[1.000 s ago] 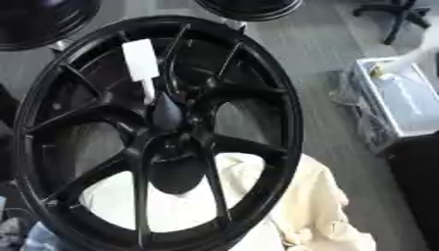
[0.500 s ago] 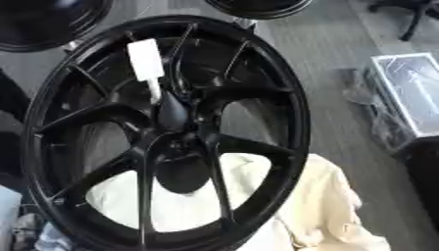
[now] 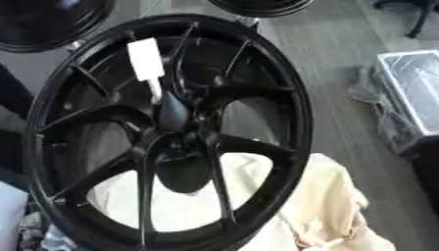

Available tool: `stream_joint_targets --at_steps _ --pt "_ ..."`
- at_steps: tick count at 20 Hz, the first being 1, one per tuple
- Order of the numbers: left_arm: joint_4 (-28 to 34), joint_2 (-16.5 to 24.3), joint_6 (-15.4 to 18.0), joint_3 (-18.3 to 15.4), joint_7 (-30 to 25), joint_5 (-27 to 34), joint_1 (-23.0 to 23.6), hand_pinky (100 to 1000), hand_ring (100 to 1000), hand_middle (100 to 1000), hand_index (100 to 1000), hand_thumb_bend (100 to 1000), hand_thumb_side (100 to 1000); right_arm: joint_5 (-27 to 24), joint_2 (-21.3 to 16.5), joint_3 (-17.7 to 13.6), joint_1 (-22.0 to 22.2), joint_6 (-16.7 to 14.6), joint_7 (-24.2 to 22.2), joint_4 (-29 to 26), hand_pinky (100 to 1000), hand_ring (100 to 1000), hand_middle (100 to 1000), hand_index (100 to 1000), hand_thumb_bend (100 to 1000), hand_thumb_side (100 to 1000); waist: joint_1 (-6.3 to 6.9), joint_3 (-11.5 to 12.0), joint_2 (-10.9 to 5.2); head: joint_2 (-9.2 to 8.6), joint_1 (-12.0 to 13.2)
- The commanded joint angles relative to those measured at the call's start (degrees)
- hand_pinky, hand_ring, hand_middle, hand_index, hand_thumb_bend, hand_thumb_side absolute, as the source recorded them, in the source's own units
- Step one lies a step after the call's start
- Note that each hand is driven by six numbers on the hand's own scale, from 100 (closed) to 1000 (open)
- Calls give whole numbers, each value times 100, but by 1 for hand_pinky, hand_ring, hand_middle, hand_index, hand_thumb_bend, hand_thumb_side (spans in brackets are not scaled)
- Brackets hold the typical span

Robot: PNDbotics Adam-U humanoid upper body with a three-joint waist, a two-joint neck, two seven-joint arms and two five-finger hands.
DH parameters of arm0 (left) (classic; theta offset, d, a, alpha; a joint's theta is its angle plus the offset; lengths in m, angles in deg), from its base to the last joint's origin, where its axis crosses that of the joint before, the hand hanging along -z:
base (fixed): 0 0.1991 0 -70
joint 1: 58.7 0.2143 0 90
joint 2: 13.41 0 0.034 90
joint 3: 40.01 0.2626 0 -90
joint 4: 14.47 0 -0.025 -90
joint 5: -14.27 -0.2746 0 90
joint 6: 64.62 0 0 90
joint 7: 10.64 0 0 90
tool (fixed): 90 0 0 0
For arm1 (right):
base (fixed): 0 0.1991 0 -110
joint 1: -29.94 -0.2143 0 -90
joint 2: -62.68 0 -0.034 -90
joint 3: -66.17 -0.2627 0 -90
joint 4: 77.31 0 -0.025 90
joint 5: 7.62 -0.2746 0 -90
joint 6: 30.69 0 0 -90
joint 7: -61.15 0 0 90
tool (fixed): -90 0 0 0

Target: Pull the pin out of the wheel hub.

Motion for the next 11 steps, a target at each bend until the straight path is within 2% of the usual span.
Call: stream_joint_targets --at_steps 1,3,6,7,9,11 --pt "144 93 0 8 -27 -12 -57 630 630 600 696 102 812 -479 -120 24 -84 -64 244 -99 1000 988 918 945 100 345 -3 -3 -65 -68 18" --pt "165 88 1 29 -52 -18 -68 630 630 600 696 101 811 -1000 -198 135 -199 -329 425 -99 1000 971 896 914 100 496 6 4 -67 -77 16" --pt "212 75 3 71 -114 -39 -96 630 630 600 696 102 808 -1758 -356 333 -419 -905 311 -99 1000 971 892 910 100 522 22 7 -79 -82 24" --pt "228 67 4 85 -136 -45 -107 630 630 600 695 103 807 -1978 -400 383 -509 -1028 202 -99 1000 1000 896 909 100 519 29 5 -84 -82 26" --pt "253 46 -3 130 -190 -49 -127 630 630 600 695 103 807 -2432 -456 476 -745 -1095 -38 -99 1000 1000 899 907 100 511 48 2 -104 -68 32" --pt "278 24 -14 190 -264 -45 -145 630 630 600 695 102 805 -2825 -464 541 -1000 -986 -301 -99 1000 976 882 897 100 548 82 11 -127 -50 33"
